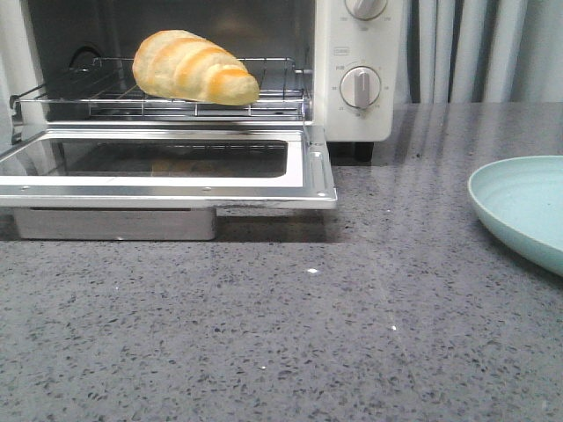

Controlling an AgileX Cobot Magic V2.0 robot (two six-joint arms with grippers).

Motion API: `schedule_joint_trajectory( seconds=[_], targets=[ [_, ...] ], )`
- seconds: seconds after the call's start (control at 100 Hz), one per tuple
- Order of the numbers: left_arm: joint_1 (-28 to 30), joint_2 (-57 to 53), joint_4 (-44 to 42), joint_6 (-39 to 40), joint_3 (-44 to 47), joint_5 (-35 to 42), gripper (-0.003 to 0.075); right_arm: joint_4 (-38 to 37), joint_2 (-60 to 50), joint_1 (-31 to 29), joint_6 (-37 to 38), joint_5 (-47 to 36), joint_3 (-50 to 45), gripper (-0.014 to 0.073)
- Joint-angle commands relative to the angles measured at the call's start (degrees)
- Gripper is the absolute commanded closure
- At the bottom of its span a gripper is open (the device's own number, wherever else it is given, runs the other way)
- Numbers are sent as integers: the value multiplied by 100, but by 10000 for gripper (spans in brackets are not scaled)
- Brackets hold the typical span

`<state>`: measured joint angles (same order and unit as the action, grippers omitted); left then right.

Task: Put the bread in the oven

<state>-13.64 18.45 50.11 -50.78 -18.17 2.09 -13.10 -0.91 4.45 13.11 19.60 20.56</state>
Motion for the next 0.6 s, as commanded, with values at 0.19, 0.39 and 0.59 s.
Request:
schedule_joint_trajectory(
  seconds=[0.19,0.39,0.59],
  targets=[
    [4,55,255,42,150,760,740,537,-54,-19,-47,-1172,-880,638],
    [4,55,417,56,436,749,740,733,-54,-19,-47,-1564,-1386,638],
    [4,55,649,56,586,740,740,918,-54,-19,-47,-1549,-1668,638]
  ],
)
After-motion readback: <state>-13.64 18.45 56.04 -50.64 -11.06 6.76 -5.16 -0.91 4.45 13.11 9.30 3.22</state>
